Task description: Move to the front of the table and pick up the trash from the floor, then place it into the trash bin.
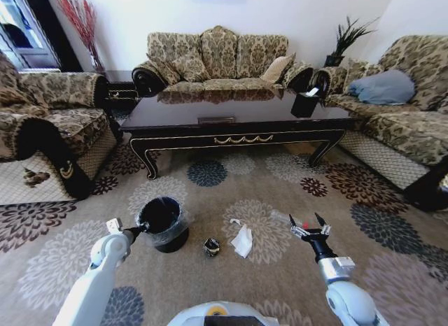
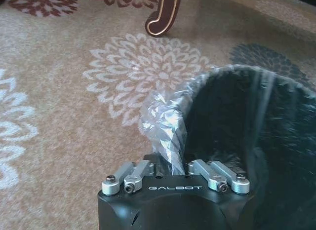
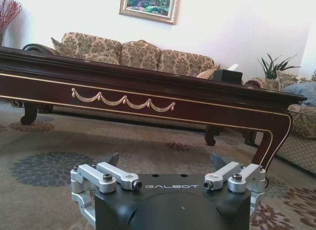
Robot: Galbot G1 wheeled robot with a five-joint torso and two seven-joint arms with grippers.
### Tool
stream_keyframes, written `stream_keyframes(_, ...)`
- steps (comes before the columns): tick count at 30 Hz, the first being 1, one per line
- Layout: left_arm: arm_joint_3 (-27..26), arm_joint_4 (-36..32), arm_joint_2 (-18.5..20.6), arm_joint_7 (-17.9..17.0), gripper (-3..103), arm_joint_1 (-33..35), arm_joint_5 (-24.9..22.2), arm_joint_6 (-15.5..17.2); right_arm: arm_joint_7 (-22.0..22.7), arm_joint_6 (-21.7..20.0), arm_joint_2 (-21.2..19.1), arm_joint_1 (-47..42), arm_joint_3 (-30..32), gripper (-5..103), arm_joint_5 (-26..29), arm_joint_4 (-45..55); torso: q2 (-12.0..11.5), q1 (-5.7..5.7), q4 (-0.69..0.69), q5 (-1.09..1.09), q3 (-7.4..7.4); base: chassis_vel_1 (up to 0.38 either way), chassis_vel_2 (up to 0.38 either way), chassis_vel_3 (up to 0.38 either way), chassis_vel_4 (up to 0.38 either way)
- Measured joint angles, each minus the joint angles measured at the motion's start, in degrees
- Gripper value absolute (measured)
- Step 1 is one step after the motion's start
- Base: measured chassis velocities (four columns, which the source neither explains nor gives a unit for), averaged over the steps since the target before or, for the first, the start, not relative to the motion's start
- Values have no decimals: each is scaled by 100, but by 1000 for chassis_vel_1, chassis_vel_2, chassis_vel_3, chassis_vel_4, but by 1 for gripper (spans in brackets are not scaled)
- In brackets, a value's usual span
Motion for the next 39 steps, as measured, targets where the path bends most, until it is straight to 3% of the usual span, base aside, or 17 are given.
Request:
stream_keyframes(4, -70, -84, 6, -8, 16, 97, 49, 21, -1, 14, 9, 5, -21, 100, -43, -6, 0, 0, 0, -1, 0, 0, 0, 0, 0)
stream_keyframes(5, -121, -141, 12, -19, 6, 153, 64, 30, 11, 16, 12, 23, -40, 100, -62, -21, 0, 0, 1, -1, 1, 0, 0, 0, 0)
stream_keyframes(9, -197, -287, 19, -22, 2, 261, 61, 37, 69, 16, 8, 73, -78, 100, -69, -78, 0, 0, 0, -2, 1, 0, 0, 0, 0)
stream_keyframes(16, -425, -647, 74, -40, 0, 566, 77, 30, 250, -7, 8, 206, -182, 100, 53, -278, 0, 0, 0, 0, 1, 0, 0, 0, 0)
stream_keyframes(24, -684, -1483, 171, -62, 0, 1037, -56, 27, 231, -359, -215, 509, -317, 100, 706, -760, 0, 0, -1, 2, 0, 0, 0, 0, 0)
stream_keyframes(28, -778, -1827, 179, -71, 0, 1255, -94, 27, 51, -382, -415, 716, -326, 100, 720, -1132, 0, 1, -2, 0, 0, 0, 0, 0, 0)
stream_keyframes(39, -1242, -2771, 46, -79, 0, 1967, -97, 26, 88, -360, -618, 1525, -715, 100, 651, -2256, 0, 0, 1, 2, 0, 0, 0, 0, 0)
